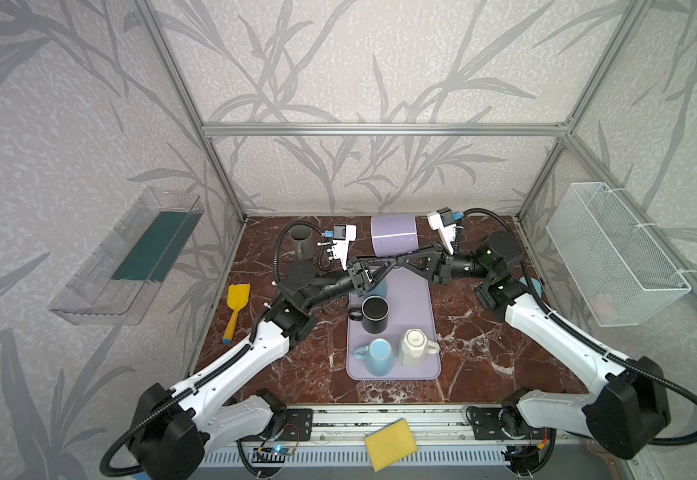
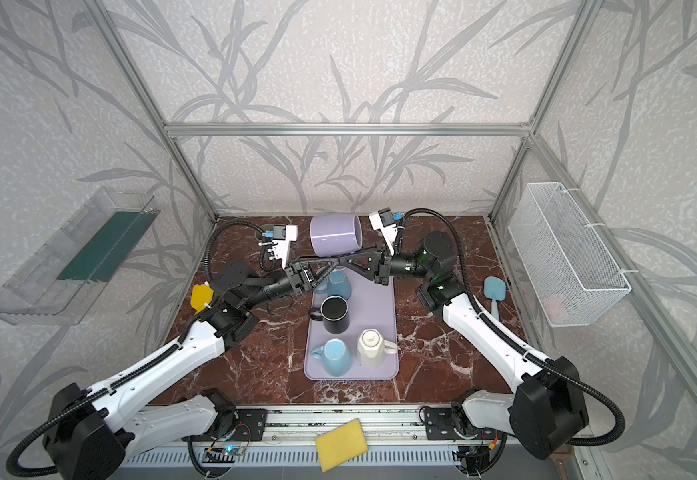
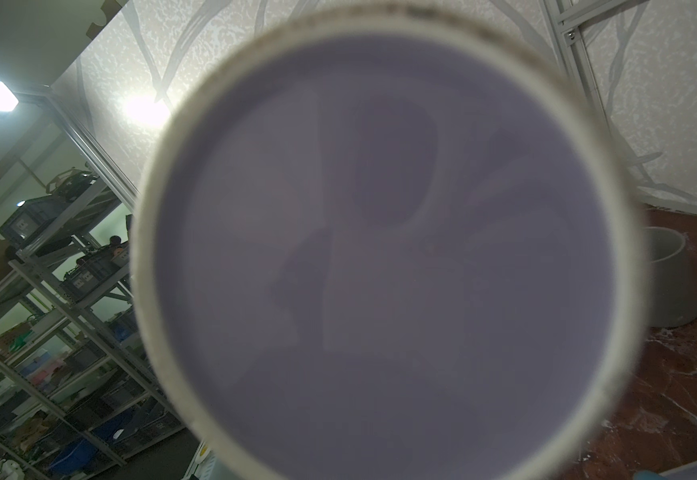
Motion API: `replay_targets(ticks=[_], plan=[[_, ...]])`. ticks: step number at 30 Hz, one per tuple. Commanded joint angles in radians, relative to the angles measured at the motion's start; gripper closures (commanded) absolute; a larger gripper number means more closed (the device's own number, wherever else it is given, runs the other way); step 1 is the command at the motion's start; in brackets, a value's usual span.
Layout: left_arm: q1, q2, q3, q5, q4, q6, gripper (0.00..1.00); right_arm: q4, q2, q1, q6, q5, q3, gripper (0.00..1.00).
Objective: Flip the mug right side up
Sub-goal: 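Hold the lavender mug with the right gripper while the left gripper grasps its rim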
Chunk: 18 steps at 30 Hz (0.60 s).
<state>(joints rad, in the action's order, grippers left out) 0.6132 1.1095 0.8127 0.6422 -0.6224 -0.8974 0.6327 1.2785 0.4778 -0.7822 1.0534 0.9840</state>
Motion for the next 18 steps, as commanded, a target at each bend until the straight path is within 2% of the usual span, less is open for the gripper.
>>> replay_targets(ticks=[1, 10, 18], plan=[[0.003, 0.0, 0.032, 0.017, -0.051, -0.013, 0.68, 0.099, -0.021, 0.011, -0.011, 0.026, 0.005, 1.0], [0.003, 0.006, 0.028, 0.005, -0.048, -0.013, 0.75, 0.131, -0.019, 0.013, -0.015, 0.041, 0.008, 1.0], [0.002, 0.0, 0.028, -0.016, -0.03, 0.005, 0.94, 0.122, -0.013, 0.014, -0.016, 0.056, 0.01, 1.0]])
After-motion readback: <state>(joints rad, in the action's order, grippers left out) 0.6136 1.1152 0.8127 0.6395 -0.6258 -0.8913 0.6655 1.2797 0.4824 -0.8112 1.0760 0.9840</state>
